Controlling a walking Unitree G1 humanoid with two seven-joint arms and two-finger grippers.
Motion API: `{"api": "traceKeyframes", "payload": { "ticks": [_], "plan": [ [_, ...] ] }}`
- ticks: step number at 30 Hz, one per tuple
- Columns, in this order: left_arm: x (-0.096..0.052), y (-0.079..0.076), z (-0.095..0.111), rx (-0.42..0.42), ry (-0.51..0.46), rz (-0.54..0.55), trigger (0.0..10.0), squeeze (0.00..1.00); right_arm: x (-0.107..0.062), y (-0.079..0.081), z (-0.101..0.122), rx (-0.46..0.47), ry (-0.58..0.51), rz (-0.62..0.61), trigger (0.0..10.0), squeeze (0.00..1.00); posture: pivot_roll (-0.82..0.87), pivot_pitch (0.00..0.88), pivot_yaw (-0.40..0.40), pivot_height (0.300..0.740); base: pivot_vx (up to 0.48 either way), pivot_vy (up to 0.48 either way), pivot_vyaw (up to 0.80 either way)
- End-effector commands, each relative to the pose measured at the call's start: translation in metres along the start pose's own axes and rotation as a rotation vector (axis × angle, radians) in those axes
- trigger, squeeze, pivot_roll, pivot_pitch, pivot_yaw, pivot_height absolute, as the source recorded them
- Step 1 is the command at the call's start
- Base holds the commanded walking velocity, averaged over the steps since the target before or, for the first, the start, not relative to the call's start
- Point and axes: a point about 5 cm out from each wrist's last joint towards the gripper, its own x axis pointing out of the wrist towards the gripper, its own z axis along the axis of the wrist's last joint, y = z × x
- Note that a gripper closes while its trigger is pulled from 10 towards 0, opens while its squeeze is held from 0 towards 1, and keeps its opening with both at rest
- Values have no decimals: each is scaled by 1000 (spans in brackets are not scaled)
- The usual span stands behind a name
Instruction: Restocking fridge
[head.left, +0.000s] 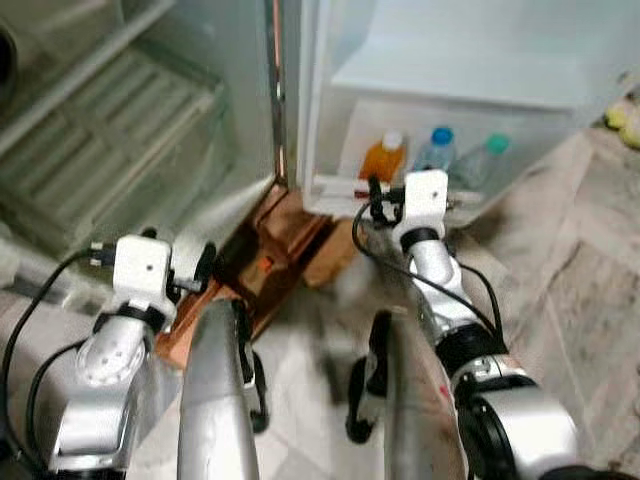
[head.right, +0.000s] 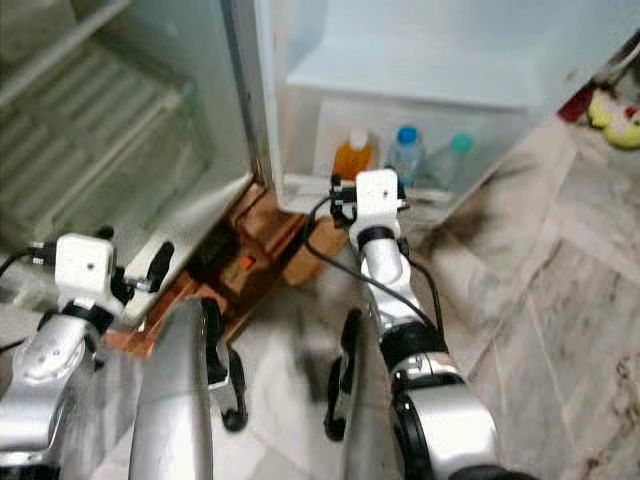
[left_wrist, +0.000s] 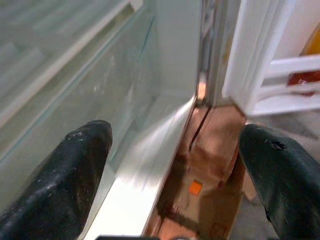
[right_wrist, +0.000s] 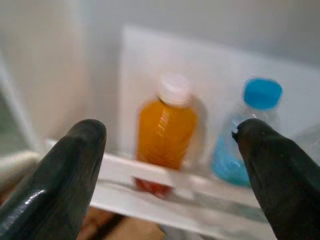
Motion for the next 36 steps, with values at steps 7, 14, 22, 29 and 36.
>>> {"api": "traceKeyframes", "payload": {
  "ticks": [7, 14, 22, 29, 36],
  "plan": [
    [0, -11, -7, -30, -7, 0, 10000, 0, -56, -20, -12, 70, -10, -86, 10000, 0, 83, 65, -38, 572, 0, 0, 0],
    [5, -15, -24, -86, 33, 13, 10000, 0, -75, -28, -9, 105, -16, -84, 10000, 0, 50, 50, -35, 590, 0, 0, 0],
    [7, -26, -32, -82, 29, -6, 10000, 0, -80, -27, -6, 116, 17, -67, 10000, 0, 50, 18, -46, 637, 0, 0, 0],
    [30, -23, -15, -48, -53, 4, 10000, 0, -55, -12, 13, 78, -46, 14, 10000, 0, 60, 0, -47, 683, 0, 0, 0],
    [32, -22, -14, -57, -67, 16, 10000, 0, -54, -15, 10, 87, -30, -5, 10000, 0, 63, 0, -48, 730, 0, 0, 0]
  ]
}}
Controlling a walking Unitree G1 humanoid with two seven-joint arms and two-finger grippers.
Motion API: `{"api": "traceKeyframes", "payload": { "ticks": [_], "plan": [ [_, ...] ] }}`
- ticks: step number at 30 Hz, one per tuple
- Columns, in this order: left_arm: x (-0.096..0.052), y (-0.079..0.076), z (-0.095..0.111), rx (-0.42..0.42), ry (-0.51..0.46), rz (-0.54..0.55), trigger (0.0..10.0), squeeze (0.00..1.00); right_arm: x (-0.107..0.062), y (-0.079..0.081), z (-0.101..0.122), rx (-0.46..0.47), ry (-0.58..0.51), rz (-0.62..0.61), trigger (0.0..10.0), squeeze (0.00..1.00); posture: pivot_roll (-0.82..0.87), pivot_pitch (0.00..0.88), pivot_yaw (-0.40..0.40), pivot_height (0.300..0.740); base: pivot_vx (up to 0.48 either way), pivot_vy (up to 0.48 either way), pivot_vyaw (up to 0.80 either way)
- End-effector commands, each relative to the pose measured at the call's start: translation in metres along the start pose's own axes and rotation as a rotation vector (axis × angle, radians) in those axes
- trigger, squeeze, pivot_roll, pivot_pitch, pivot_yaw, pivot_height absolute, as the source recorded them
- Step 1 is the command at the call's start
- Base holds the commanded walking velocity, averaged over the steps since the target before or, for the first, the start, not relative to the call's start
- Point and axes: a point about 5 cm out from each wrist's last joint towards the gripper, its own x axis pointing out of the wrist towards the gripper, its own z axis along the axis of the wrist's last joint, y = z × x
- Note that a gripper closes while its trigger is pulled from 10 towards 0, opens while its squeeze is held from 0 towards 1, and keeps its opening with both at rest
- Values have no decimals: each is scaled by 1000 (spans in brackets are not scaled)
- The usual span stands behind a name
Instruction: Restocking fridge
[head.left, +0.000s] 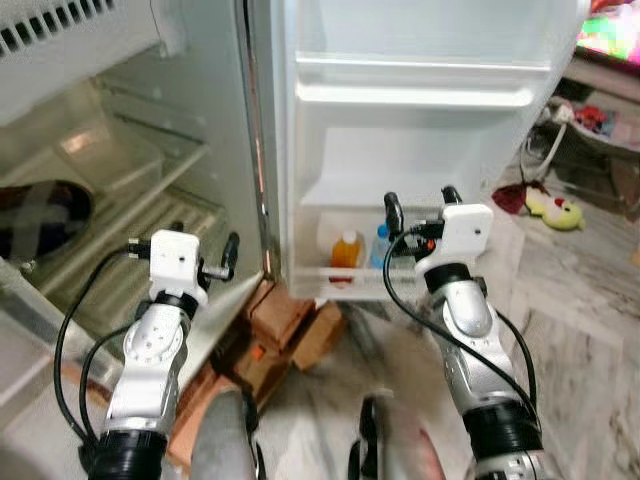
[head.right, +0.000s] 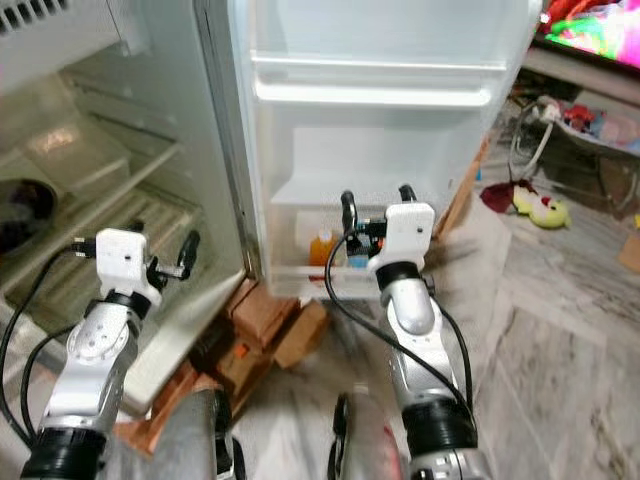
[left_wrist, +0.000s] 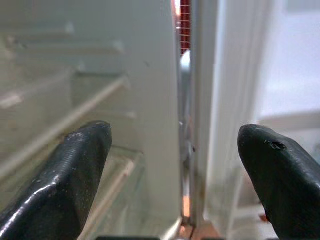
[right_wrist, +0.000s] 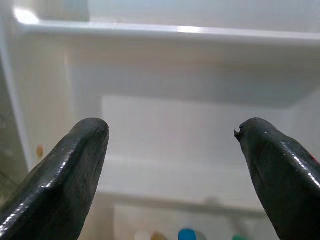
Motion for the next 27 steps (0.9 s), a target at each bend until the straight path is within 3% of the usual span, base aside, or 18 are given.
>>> {"api": "traceKeyframes", "payload": {
  "ticks": [1, 10, 15, 23, 25, 27],
  "plan": [
    [-3, -6, -4, -6, 9, -14, 10000, 0, -2, -4, -5, -7, 27, -7, 10000, 0, 59, 0, -52, 739, 0, 0, 0],
    [-16, -23, -17, -7, 39, -61, 10000, 0, -14, -15, -19, 5, 90, -57, 10000, 0, 49, 0, -62, 740, 0, 0, 0],
    [-12, -21, -17, -12, 39, -54, 10000, 0, -12, -13, -21, -2, 114, -54, 10000, 0, 47, 0, -64, 740, 0, 0, 0],
    [-1, -19, -10, -11, 12, -57, 10000, 0, -9, -11, -26, -13, 166, -31, 10000, 0, 38, 0, -59, 740, 0, -447, 0],
    [-1, -20, -10, -12, 11, -59, 10000, 0, -10, -8, -30, 24, 195, -3, 10000, 0, 35, 0, -58, 740, 0, -480, 0],
    [-1, -21, -11, -12, 11, -67, 10000, 0, -18, 1, -44, 34, 292, 60, 10000, 0, 32, 0, -59, 740, 0, -480, 0]
  ]
}}
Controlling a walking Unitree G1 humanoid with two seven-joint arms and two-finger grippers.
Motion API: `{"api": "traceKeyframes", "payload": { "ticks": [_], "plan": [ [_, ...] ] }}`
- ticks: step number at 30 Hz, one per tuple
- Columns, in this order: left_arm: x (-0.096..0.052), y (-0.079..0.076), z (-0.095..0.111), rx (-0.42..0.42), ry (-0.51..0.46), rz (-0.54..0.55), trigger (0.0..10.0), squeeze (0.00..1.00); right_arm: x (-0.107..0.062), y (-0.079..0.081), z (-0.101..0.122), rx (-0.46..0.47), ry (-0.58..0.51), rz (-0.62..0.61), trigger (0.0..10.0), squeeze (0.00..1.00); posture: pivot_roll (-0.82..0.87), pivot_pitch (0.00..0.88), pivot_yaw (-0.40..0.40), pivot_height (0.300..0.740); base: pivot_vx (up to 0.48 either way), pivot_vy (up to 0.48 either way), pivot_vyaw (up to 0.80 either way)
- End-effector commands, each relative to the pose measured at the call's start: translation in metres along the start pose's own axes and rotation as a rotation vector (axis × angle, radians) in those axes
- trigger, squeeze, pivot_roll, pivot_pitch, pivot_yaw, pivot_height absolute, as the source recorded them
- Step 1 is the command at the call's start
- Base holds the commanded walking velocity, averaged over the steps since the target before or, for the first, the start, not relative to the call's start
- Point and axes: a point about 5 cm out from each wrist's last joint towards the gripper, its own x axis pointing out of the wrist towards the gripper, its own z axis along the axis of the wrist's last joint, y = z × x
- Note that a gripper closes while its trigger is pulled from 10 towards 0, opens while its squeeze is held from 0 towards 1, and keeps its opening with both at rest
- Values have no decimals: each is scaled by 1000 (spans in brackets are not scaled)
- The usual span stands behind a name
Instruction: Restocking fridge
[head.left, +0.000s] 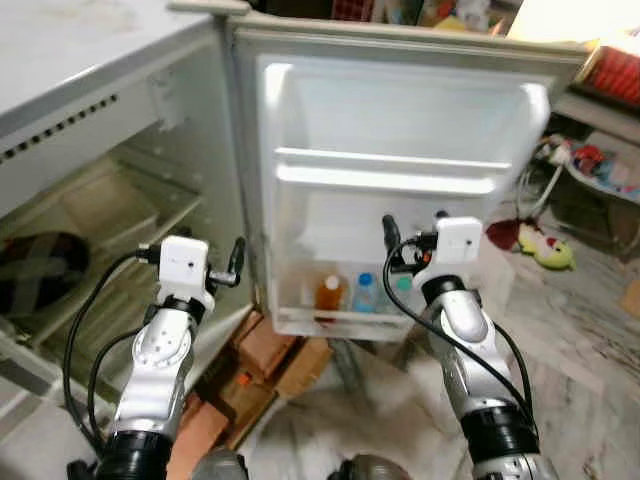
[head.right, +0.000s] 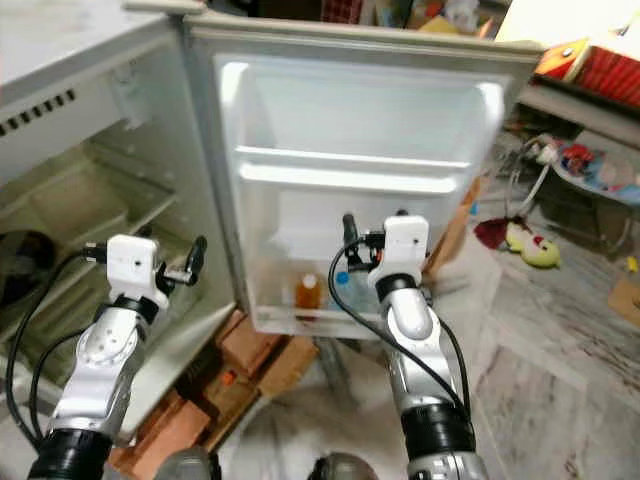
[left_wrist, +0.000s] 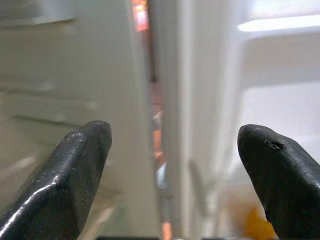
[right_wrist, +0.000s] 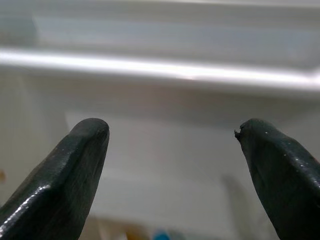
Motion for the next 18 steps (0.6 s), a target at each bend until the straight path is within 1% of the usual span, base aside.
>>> {"api": "traceKeyframes", "payload": {
  "ticks": [1, 3, 4, 5, 8, 9, 12, 13, 18],
  "plan": [
    [0, -5, -3, 0, 7, -26, 10000, 0, -7, 5, -17, -3, 91, 51, 10000, 0, 32, 0, -59, 740, 0, -480, 0],
    [0, -5, -2, -1, 6, -27, 10000, 0, -10, 7, -16, -7, 76, 69, 10000, 0, 32, 0, -59, 740, 0, -480, 0],
    [0, -5, -3, -2, 7, -28, 10000, 0, -16, 10, -23, -34, 115, 91, 10000, 0, 27, 0, -60, 740, 0, -480, 0],
    [0, -6, -4, 1, 8, -29, 10000, 0, -22, 11, -28, -26, 147, 114, 10000, 0, 27, 0, -60, 740, 0, -480, 0],
    [0, -6, -4, 2, 9, -31, 10000, 0, -26, 9, -31, -44, 162, 126, 10000, 0, 25, 0, -61, 740, 0, -480, 0],
    [0, -6, -5, 4, 9, -33, 10000, 0, -27, 8, -32, -69, 173, 127, 10000, 0, 24, 0, -61, 740, 0, -480, 0],
    [1, -7, -5, 5, 9, -34, 10000, 0, -27, 7, -31, -67, 175, 129, 10000, 0, 23, 0, -61, 740, 0, -480, 0],
    [2, -8, -4, 9, 3, -38, 10000, 0, -23, 5, -27, -40, 140, 106, 10000, 0, 24, 0, -60, 740, 0, -480, 0],
    [3, -8, -5, 12, 3, -39, 10000, 0, -16, 3, -11, -3, 44, 57, 10000, 0, 28, 0, -61, 740, 0, -480, 0]
  ]
}}
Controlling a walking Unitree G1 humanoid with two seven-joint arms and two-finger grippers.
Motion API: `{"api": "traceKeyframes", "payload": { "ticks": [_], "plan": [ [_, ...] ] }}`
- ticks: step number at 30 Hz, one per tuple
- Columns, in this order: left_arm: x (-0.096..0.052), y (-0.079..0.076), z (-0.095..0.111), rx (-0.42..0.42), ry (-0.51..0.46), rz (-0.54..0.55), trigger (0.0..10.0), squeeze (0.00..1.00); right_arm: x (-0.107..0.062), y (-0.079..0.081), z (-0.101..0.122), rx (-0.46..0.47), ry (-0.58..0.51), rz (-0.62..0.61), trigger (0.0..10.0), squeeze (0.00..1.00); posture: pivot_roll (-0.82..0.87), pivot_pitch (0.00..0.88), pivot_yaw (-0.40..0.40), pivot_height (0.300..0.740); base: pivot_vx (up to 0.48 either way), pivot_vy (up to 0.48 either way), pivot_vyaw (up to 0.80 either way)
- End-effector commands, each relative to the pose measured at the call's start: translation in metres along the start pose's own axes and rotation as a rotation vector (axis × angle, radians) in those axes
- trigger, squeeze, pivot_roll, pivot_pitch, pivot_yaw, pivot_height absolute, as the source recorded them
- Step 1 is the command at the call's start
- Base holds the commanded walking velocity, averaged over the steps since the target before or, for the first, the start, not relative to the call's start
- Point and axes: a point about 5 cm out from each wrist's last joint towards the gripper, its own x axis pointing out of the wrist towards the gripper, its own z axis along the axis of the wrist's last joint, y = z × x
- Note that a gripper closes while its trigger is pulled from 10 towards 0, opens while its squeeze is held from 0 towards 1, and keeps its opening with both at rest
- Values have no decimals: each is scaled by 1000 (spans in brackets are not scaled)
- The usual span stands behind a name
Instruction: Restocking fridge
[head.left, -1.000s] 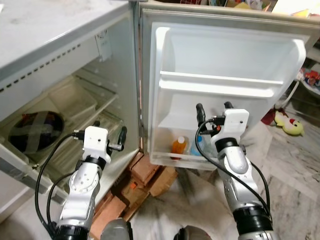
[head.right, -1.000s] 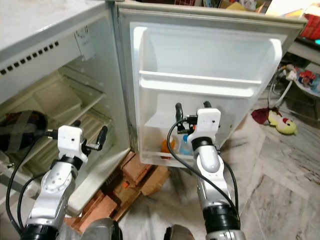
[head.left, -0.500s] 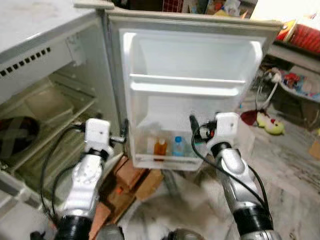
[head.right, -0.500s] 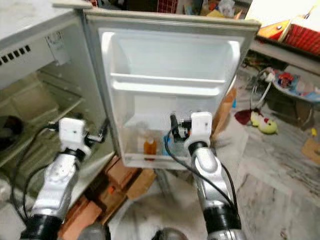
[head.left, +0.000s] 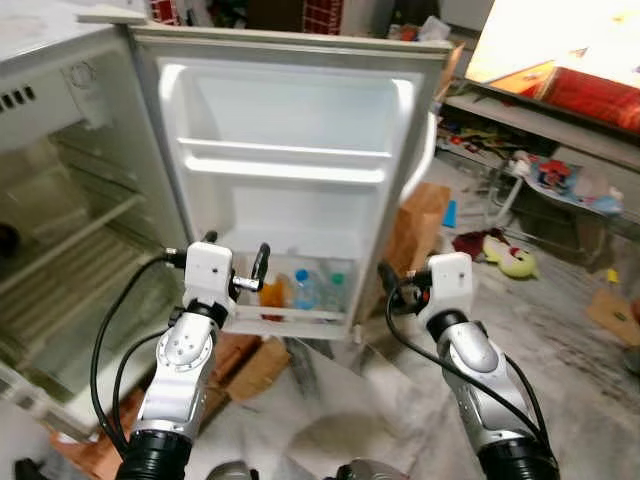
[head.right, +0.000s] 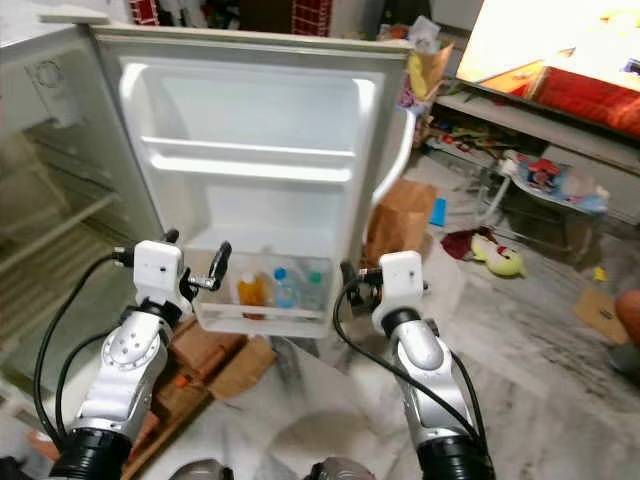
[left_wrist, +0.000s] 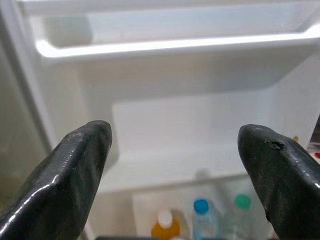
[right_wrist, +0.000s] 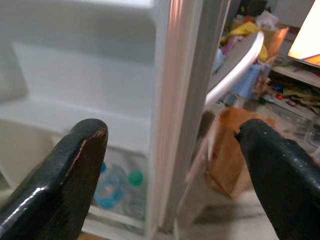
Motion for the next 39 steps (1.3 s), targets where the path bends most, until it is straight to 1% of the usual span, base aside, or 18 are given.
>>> {"api": "traceKeyframes", "payload": {
  "ticks": [1, 3, 5, 10, 13, 16, 17, 19, 20, 22, 23, 25, 26, 28, 30, 33, 37, 39],
  "plan": [
    [3, 0, 1, 13, -4, -8, 10000, 0, 5, -1, 15, -11, -68, -1, 10000, 0, 29, 0, -63, 740, 0, -480, 0],
    [3, 0, 1, 16, -4, -9, 10000, 0, 5, -1, 15, -12, -64, 0, 10000, 0, 31, 0, -63, 740, 0, -480, 0],
    [4, 0, 2, 40, -5, -11, 10000, 0, 7, -6, 14, -4, -61, -42, 10000, 0, 35, 0, -63, 740, 0, -469, 0],
    [6, 3, 2, 54, -7, -8, 10000, 0, 11, -3, 18, 8, -91, -49, 10000, 0, 36, 0, -57, 740, 0, -424, 0],
    [6, 6, 1, 80, 7, -13, 10000, 0, 14, -3, 20, 9, -96, -52, 10000, 0, 35, 0, -46, 740, 0, -420, 0],
    [5, 10, -4, 97, 39, -5, 10000, 0, 15, -8, 24, 4, -117, -78, 10000, 0, 35, 0, -16, 740, 0, 0, 0],
    [2, 17, -6, 101, 56, 8, 10000, 0, 14, -14, 27, -1, -134, -107, 10000, 0, 35, 0, 4, 740, 0, 0, 0],
    [-1, 24, -8, 102, 74, 20, 10000, 0, 11, -22, 27, -1, -143, -151, 10000, 0, 30, 0, 29, 740, 0, 0, 0],
    [-4, 30, -11, 112, 93, 17, 10000, 0, 7, -30, 25, -4, -146, -197, 10000, 0, 24, 0, 52, 740, 0, 0, 0],
    [-4, 32, -13, 123, 106, 0, 10000, 0, 2, -36, 23, -2, -146, -234, 10000, 0, 12, 0, 73, 740, 0, 0, 0],
    [-4, 32, -13, 123, 106, 0, 10000, 0, 2, -36, 23, -2, -146, -234, 10000, 0, 12, 0, 73, 740, 0, 0, 0],
    [-3, 31, -17, 126, 127, -27, 10000, 0, -4, -39, 19, 0, -145, -264, 10000, 0, -7, 0, 68, 740, 0, 0, 0],
    [-2, 29, -19, 136, 129, -43, 10000, 0, -8, -39, 16, -3, -140, -267, 10000, 0, -12, 0, 48, 740, 0, 0, 0],
    [-1, 27, -19, 150, 120, -54, 10000, 0, -10, -38, 14, -7, -137, -265, 10000, 0, -12, 0, 42, 740, 0, 0, 0],
    [1, 23, -20, 131, 111, -55, 10000, 0, -12, -36, 11, -14, -129, -259, 10000, 0, -9, 0, 12, 740, 0, 0, 694],
    [0, 18, -23, 104, 110, -41, 10000, 0, -12, -30, 6, -15, -111, -233, 10000, 0, -8, 0, -1, 740, 0, 0, 794],
    [-1, 14, -24, 85, 103, -32, 10000, 0, -4, -24, 13, -18, -133, -191, 10000, 0, -5, 0, -13, 740, 0, -301, 791],
    [-1, 12, -25, 77, 96, -22, 10000, 0, 9, -18, 25, -36, -172, -144, 10000, 0, 6, 0, -23, 740, 0, -437, 791]
  ]
}}
